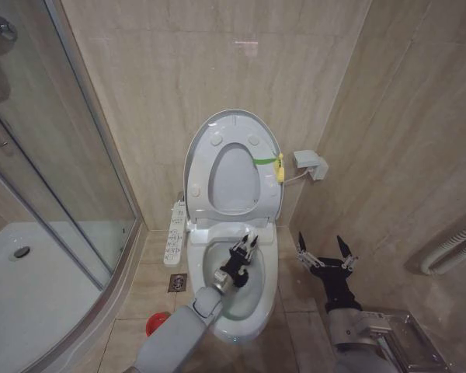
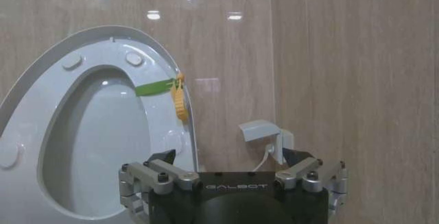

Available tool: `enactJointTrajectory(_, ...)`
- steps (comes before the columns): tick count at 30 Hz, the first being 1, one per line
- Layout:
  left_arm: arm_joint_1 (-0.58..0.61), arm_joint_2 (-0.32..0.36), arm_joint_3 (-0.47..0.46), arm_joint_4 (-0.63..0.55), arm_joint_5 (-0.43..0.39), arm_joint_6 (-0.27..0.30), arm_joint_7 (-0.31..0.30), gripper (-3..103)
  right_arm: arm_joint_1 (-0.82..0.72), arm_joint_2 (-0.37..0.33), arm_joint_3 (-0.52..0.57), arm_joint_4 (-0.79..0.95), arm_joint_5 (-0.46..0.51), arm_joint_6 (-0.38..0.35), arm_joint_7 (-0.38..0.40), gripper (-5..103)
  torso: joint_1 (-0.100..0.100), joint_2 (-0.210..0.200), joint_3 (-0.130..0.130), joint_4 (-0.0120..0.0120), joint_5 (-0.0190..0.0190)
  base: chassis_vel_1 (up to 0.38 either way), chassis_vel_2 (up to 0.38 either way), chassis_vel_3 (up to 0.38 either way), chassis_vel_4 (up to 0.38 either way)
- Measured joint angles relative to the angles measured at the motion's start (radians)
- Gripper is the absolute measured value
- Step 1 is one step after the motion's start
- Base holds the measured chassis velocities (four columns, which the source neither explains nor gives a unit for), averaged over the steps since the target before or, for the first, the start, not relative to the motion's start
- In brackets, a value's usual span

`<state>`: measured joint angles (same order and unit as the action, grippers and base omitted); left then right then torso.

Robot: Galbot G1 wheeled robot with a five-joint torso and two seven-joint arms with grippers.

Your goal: Open the toilet lid, clean the toilet bowl with a toilet brush, close the toilet lid, and flush.

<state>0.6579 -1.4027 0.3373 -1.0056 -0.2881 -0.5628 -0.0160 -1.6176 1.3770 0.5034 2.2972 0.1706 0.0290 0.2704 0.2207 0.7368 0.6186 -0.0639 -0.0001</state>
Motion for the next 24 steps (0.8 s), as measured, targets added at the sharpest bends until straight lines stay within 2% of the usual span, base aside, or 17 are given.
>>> enactJointTrajectory(5, -0.013, -0.001, -0.019, 0.021, 0.005, -0.007, 0.000, 24, 0.000, 0.000, 0.000, 0.000, 0.000, 0.000, 0.000, 100, 0.000, 0.000, 0.000, 0.0003, 0.0001, 0.000, 0.000, 0.000, 0.000)
enactJointTrajectory(9, 0.001, -0.007, -0.014, -0.106, 0.001, 0.020, -0.009, 24, 0.000, 0.000, 0.000, 0.000, 0.000, 0.000, 0.000, 100, 0.000, 0.000, 0.000, -0.0003, 0.0001, 0.000, 0.000, 0.000, 0.000)
enactJointTrajectory(13, 0.028, -0.006, 0.017, -0.179, -0.011, 0.038, -0.007, 24, 0.000, 0.000, 0.000, 0.000, 0.000, 0.000, 0.000, 100, 0.000, 0.000, 0.000, -0.0003, 0.0001, 0.000, 0.000, 0.000, 0.000)
enactJointTrajectory(15, 0.031, -0.008, 0.021, -0.175, -0.011, 0.036, -0.001, 24, 0.000, 0.000, 0.000, 0.000, 0.000, 0.000, 0.000, 100, 0.000, 0.000, 0.000, 0.0001, 0.0002, 0.000, 0.000, 0.000, 0.000)
enactJointTrajectory(21, 0.001, -0.029, 0.007, -0.007, 0.011, -0.016, 0.011, 23, 0.000, 0.000, 0.000, 0.000, 0.000, 0.000, 0.000, 100, 0.000, 0.000, 0.000, 0.0001, 0.0000, 0.000, 0.000, 0.000, 0.000)
enactJointTrajectory(24, -0.006, -0.026, -0.007, -0.005, 0.011, -0.016, 0.010, 23, 0.000, 0.000, 0.000, 0.000, 0.000, 0.000, 0.000, 100, 0.000, 0.000, 0.000, 0.0002, 0.0001, 0.000, 0.000, 0.000, 0.000)
